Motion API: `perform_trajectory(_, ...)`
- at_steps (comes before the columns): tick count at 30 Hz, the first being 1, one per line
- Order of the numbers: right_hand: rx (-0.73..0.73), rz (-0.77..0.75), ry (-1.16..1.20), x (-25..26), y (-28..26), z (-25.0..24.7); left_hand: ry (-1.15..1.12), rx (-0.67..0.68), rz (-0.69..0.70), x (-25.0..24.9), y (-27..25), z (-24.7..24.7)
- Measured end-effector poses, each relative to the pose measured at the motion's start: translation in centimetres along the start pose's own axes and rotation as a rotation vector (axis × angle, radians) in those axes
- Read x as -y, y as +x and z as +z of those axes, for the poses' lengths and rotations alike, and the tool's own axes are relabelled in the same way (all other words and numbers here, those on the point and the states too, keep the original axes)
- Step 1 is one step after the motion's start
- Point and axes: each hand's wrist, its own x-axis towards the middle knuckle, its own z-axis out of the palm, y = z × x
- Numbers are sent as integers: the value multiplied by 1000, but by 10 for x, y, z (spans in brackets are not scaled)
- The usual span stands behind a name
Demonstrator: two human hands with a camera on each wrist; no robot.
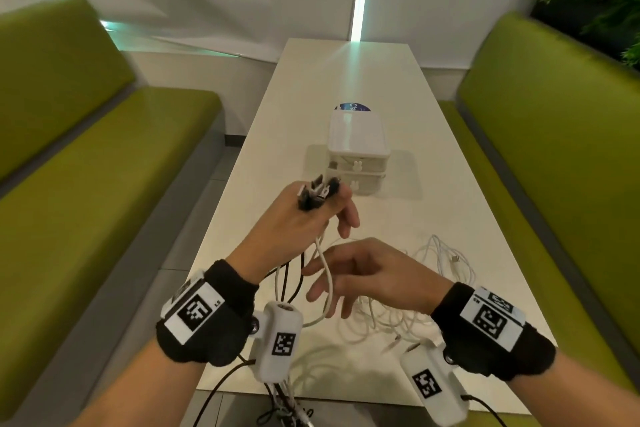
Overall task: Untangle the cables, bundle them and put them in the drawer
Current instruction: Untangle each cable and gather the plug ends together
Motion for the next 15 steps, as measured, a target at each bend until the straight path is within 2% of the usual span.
perform_trajectory(7, -8, -24, 213, -6, 4, -1, 68, -99, -25, 20, 7, 3)
perform_trajectory(10, 4, -17, 182, -7, 3, 1, 154, -121, -8, 28, 5, 3)
perform_trajectory(12, 77, 58, 96, -8, 2, 1, 125, -198, 6, 22, 4, 0)
perform_trajectory(15, 297, 266, -121, -9, -3, 2, 76, -367, 28, 14, 5, -8)
